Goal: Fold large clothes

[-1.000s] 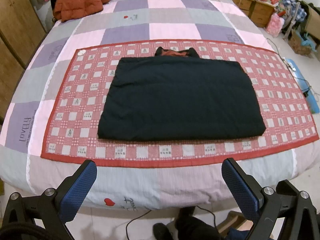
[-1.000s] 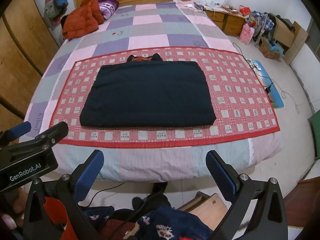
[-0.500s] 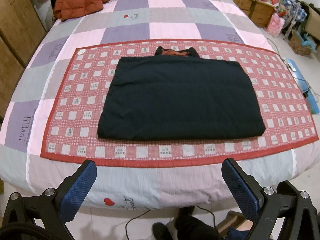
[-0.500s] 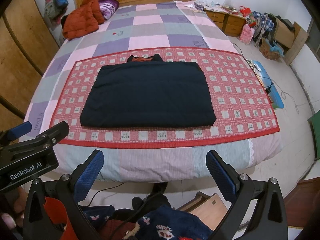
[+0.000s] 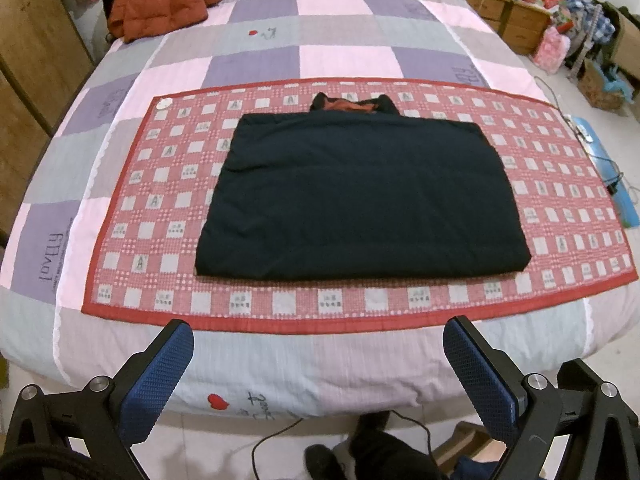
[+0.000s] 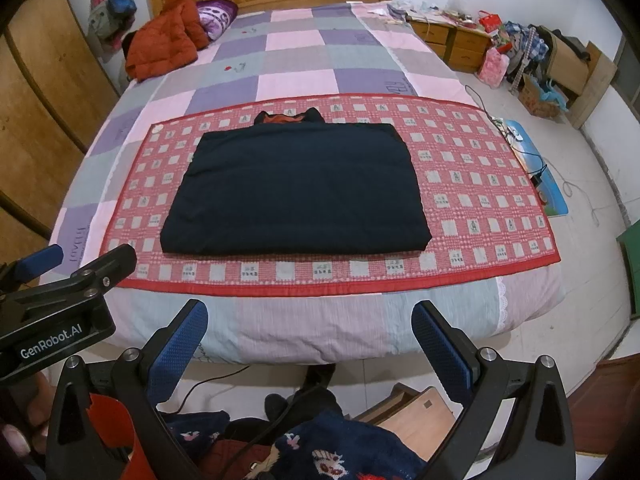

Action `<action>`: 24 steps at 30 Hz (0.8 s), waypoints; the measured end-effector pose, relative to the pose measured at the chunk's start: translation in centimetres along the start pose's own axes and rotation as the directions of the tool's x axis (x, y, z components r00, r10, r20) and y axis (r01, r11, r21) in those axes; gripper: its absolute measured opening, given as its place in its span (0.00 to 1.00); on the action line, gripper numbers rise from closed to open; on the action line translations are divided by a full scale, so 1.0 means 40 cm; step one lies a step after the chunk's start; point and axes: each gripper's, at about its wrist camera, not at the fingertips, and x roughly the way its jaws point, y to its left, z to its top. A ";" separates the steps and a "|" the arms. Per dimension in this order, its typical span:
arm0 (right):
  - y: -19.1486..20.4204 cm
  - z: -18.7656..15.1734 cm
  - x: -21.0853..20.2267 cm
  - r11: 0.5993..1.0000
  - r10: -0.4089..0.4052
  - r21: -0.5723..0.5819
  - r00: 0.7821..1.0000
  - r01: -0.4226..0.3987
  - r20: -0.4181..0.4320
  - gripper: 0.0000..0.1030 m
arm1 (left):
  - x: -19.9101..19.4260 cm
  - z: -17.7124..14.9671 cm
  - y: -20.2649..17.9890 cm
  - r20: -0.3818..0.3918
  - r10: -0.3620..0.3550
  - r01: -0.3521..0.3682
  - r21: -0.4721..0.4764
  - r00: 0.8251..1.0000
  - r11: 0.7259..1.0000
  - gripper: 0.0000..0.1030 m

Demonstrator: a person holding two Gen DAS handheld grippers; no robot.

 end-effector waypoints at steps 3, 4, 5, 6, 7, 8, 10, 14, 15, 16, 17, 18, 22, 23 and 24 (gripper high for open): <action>-0.001 0.000 -0.001 1.000 0.000 0.000 1.000 0.000 -0.001 1.00 | 0.000 0.000 0.000 0.001 -0.001 0.001 0.000 1.000 1.000 1.00; -0.003 0.000 -0.004 1.000 0.001 0.001 1.000 -0.001 0.001 1.00 | 0.000 0.000 -0.002 0.002 -0.001 0.001 0.001 1.000 1.000 1.00; -0.004 -0.001 -0.003 1.000 0.000 -0.001 1.000 0.000 0.002 1.00 | 0.000 0.000 -0.001 0.001 -0.001 0.001 -0.001 1.000 1.000 1.00; -0.003 -0.001 -0.001 1.000 0.000 -0.001 1.000 0.000 0.001 1.00 | 0.000 0.001 -0.002 0.000 -0.002 0.002 -0.001 1.000 1.000 1.00; -0.006 -0.001 -0.003 1.000 -0.001 0.000 1.000 0.001 0.002 1.00 | 0.000 0.000 -0.004 0.000 -0.003 0.003 0.000 1.000 1.000 1.00; -0.006 -0.001 -0.003 1.000 0.000 0.000 1.000 0.000 0.001 1.00 | 0.000 0.001 -0.004 0.001 -0.001 0.001 -0.002 1.000 1.000 1.00; -0.007 -0.001 -0.003 1.000 -0.001 -0.001 1.000 0.001 0.001 1.00 | 0.000 0.001 -0.006 0.001 -0.002 0.002 -0.003 1.000 1.000 1.00; -0.006 0.000 -0.003 1.000 -0.003 0.004 1.000 0.003 0.003 1.00 | -0.002 -0.002 -0.009 0.001 -0.005 0.005 0.001 1.000 1.000 1.00; -0.008 -0.001 -0.002 1.000 -0.002 0.002 1.000 0.002 0.002 1.00 | -0.002 0.000 -0.009 0.000 -0.003 0.003 -0.002 1.000 1.000 1.00; -0.010 0.000 -0.005 1.000 -0.002 0.004 1.000 0.002 0.002 1.00 | -0.002 0.001 -0.010 0.001 -0.003 0.003 -0.003 1.000 1.000 1.00; -0.011 -0.001 -0.005 1.000 -0.002 0.003 1.000 0.002 0.002 1.00 | -0.002 0.001 -0.012 0.001 -0.003 0.003 -0.004 1.000 1.000 1.00; -0.012 -0.001 -0.005 1.000 -0.002 0.002 1.000 0.002 0.002 1.00 | -0.002 0.001 -0.013 0.001 0.000 0.000 -0.004 1.000 1.000 1.00; -0.014 -0.002 -0.007 1.000 -0.001 0.002 1.000 0.001 0.005 1.00 | -0.004 -0.001 -0.009 0.002 0.000 0.000 -0.005 1.000 1.000 1.00; -0.016 -0.002 -0.007 1.000 -0.001 0.003 1.000 0.001 0.004 1.00 | -0.006 -0.003 -0.008 0.002 0.000 0.000 -0.004 1.000 1.000 1.00; -0.016 -0.002 -0.008 1.000 0.000 0.003 1.000 0.000 0.003 1.00 | -0.008 -0.005 -0.006 0.000 0.000 0.000 -0.003 1.000 1.000 1.00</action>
